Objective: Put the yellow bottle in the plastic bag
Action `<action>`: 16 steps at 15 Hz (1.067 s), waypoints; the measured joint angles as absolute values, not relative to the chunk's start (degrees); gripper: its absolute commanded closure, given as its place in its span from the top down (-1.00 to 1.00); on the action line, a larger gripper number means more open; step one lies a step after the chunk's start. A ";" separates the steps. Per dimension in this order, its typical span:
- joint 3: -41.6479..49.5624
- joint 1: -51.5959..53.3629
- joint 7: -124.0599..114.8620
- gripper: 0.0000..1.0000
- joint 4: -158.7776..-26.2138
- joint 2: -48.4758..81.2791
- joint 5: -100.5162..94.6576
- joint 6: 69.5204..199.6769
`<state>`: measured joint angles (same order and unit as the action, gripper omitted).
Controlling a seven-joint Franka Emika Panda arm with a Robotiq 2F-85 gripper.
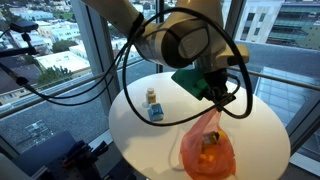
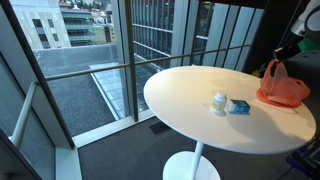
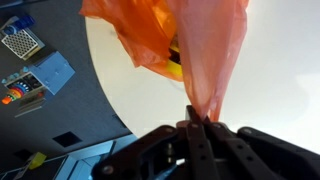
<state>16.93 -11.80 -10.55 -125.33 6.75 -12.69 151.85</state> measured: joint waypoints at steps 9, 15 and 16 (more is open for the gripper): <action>15.20 -11.57 -15.00 -0.13 -130.05 -2.76 -20.98 151.67; 13.66 -11.87 -15.01 0.80 -131.85 -4.19 -20.99 149.70; 13.44 -11.89 -15.01 0.96 -132.12 -4.65 -20.99 148.64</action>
<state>13.44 -11.89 -15.01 -132.12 -4.65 -20.99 148.64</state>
